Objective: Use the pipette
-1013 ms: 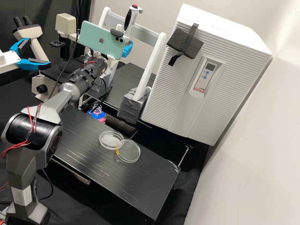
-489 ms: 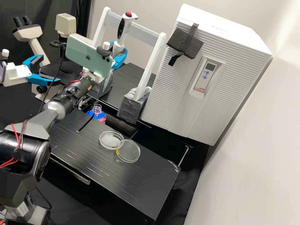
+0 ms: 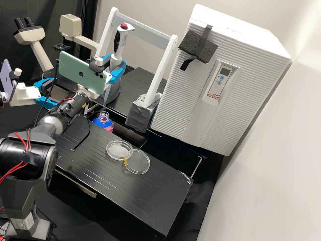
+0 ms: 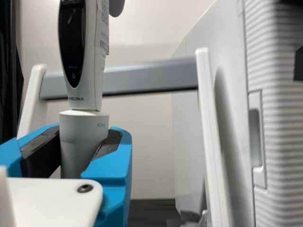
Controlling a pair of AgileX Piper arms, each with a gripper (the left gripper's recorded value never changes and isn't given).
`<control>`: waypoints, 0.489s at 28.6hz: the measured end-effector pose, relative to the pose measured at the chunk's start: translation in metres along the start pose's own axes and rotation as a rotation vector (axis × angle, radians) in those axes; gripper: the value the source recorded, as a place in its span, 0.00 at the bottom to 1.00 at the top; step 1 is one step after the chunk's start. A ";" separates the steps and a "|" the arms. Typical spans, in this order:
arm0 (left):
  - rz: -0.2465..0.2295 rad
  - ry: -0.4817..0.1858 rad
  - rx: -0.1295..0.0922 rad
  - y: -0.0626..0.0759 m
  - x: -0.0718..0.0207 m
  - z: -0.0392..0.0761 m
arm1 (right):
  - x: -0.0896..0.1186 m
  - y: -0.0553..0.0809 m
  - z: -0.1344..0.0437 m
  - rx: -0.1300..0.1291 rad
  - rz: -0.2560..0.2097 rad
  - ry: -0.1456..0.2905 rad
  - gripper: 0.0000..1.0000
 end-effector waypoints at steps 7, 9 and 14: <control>-0.018 -0.004 -0.001 -0.005 -0.0019 0.001 | -0.001 -0.015 0.013 -0.039 -0.033 -0.031 0.00; -0.019 -0.010 -0.008 -0.005 -0.0018 0.003 | -0.002 -0.018 0.015 -0.044 -0.039 -0.036 0.00; -0.049 -0.029 -0.013 -0.014 0.0005 0.008 | -0.001 -0.025 0.021 -0.055 -0.047 -0.048 0.00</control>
